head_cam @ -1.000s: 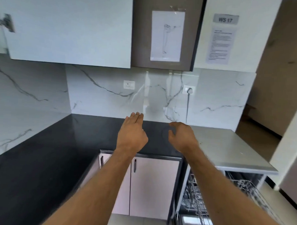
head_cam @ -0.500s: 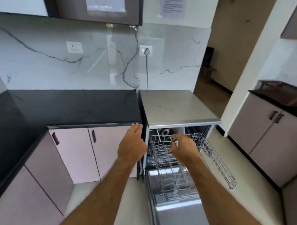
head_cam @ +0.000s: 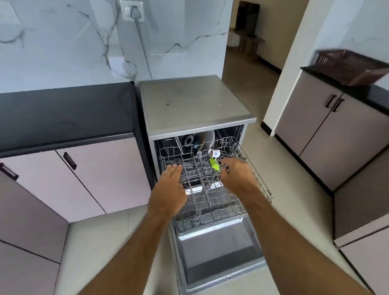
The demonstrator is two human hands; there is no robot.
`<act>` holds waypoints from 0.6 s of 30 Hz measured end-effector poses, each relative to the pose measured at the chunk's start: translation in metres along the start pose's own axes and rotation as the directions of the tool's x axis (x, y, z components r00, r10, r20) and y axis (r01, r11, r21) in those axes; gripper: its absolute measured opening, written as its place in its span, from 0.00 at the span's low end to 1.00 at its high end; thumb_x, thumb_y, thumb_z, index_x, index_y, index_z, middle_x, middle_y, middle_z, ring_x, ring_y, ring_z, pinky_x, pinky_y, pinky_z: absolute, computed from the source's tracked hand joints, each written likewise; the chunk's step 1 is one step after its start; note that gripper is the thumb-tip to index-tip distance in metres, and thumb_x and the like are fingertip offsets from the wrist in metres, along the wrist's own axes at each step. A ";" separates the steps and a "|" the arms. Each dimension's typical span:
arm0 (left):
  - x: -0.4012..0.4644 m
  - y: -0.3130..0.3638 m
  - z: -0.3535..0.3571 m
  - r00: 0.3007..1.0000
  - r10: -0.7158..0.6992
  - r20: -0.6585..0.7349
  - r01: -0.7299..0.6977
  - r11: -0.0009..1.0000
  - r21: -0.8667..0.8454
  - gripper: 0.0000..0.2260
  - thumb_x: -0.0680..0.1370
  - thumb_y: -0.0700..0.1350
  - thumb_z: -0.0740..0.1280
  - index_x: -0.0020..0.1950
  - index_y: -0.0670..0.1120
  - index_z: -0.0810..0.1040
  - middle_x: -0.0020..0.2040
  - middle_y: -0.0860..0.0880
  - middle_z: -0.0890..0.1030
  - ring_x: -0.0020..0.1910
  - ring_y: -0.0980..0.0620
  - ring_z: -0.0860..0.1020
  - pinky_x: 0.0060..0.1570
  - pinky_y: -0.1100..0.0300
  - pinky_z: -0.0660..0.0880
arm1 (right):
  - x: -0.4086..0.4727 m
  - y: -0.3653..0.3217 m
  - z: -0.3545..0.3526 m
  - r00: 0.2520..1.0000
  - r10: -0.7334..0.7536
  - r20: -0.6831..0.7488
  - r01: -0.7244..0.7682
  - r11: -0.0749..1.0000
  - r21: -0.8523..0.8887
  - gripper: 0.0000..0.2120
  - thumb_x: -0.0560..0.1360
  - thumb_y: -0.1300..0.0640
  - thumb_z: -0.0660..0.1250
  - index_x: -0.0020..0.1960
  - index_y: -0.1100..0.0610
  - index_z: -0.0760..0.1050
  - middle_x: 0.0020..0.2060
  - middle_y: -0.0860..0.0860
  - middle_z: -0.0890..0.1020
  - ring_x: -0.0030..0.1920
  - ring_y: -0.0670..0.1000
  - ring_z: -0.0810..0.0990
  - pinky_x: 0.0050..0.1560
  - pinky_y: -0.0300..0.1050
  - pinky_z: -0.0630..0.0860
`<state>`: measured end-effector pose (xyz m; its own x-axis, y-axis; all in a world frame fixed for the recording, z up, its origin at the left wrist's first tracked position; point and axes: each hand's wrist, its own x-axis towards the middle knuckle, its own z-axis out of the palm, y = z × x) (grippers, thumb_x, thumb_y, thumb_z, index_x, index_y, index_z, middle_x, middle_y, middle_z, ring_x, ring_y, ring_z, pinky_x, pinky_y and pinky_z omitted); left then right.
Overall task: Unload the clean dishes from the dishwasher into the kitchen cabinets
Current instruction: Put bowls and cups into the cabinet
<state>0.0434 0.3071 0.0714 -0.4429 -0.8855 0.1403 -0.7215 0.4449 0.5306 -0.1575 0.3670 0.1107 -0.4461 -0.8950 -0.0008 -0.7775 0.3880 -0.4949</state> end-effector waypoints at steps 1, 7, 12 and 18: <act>0.007 0.000 0.004 1.000 -0.001 0.005 0.001 1.000 -0.001 0.30 0.77 0.37 0.63 0.79 0.47 0.60 0.78 0.48 0.62 0.78 0.51 0.58 0.75 0.53 0.62 | 0.006 0.006 0.004 1.000 0.011 0.015 -0.011 1.000 0.011 0.18 0.80 0.60 0.61 0.70 0.54 0.73 0.54 0.55 0.82 0.31 0.41 0.73 0.28 0.29 0.69; 0.058 -0.008 0.035 0.997 0.011 0.080 -0.010 1.000 -0.010 0.30 0.77 0.37 0.62 0.79 0.47 0.60 0.78 0.49 0.62 0.78 0.52 0.57 0.75 0.53 0.61 | 0.049 0.036 0.036 0.993 0.095 0.073 -0.100 0.993 0.064 0.19 0.80 0.61 0.62 0.70 0.53 0.73 0.54 0.55 0.82 0.33 0.42 0.77 0.27 0.30 0.71; 0.126 -0.024 0.068 0.982 0.062 0.178 -0.054 0.997 -0.047 0.30 0.78 0.39 0.63 0.79 0.47 0.58 0.79 0.49 0.61 0.78 0.51 0.56 0.76 0.54 0.56 | 0.112 0.057 0.048 0.979 0.197 0.052 -0.201 0.976 0.087 0.19 0.79 0.61 0.63 0.69 0.50 0.72 0.62 0.54 0.79 0.41 0.44 0.79 0.35 0.34 0.76; 0.225 -0.050 0.103 0.937 0.123 0.326 -0.111 0.992 -0.055 0.32 0.79 0.41 0.64 0.80 0.48 0.54 0.79 0.49 0.60 0.77 0.50 0.58 0.76 0.55 0.54 | 0.194 0.073 0.077 0.939 0.334 0.080 -0.341 0.936 0.092 0.22 0.80 0.60 0.63 0.72 0.49 0.69 0.71 0.54 0.72 0.46 0.45 0.80 0.41 0.35 0.78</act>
<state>-0.0752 0.0997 -0.0095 -0.6773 -0.7318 -0.0762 -0.6377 0.5322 0.5568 -0.2667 0.2047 0.0078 -0.6436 -0.7283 -0.2354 -0.5346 0.6478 -0.5427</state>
